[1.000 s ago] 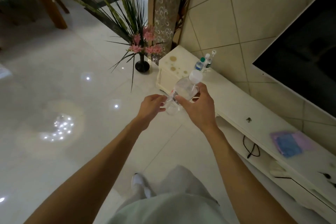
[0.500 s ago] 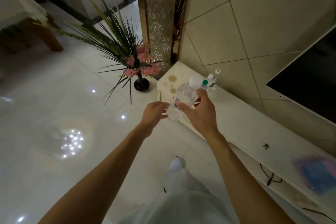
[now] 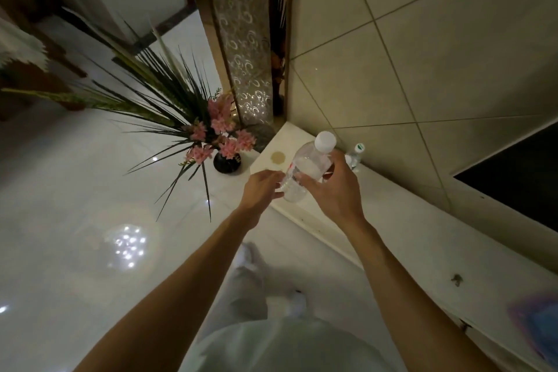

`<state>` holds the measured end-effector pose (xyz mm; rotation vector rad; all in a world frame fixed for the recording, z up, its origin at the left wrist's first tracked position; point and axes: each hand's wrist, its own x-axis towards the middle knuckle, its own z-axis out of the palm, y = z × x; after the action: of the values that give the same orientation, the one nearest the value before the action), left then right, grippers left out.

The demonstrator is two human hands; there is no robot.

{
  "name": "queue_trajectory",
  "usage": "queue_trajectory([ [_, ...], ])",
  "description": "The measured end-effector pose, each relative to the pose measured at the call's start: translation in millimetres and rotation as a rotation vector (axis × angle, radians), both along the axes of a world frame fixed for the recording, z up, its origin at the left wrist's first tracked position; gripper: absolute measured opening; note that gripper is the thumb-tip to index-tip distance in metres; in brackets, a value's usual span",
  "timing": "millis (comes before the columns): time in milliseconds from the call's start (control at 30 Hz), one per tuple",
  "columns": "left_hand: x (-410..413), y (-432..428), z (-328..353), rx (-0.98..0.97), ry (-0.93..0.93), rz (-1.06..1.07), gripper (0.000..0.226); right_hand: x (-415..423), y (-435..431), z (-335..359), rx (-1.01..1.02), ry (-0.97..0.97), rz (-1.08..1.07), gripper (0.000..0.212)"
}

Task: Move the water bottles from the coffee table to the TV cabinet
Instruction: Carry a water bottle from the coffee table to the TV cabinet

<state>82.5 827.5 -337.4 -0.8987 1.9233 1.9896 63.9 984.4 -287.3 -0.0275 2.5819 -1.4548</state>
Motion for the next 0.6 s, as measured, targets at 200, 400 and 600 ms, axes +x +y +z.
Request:
queue_trajectory([
  [200,-87.8,-21.3,-22.8,-0.034,-0.077,-0.156,0.032,-67.5,-25.7,-28.1,0.004,-0.051,-0.157,0.074],
  [400,-189.8,-37.6,-44.8,-0.05,-0.116,-0.355,0.027,-138.2,-56.7,-59.7,0.027,-0.131,-0.415,0.076],
  [600,-262.5,-39.0,-71.5,-0.068,-0.17,-0.489,0.029,-188.2,-72.7,-86.5,0.048,-0.151,-0.603,0.076],
])
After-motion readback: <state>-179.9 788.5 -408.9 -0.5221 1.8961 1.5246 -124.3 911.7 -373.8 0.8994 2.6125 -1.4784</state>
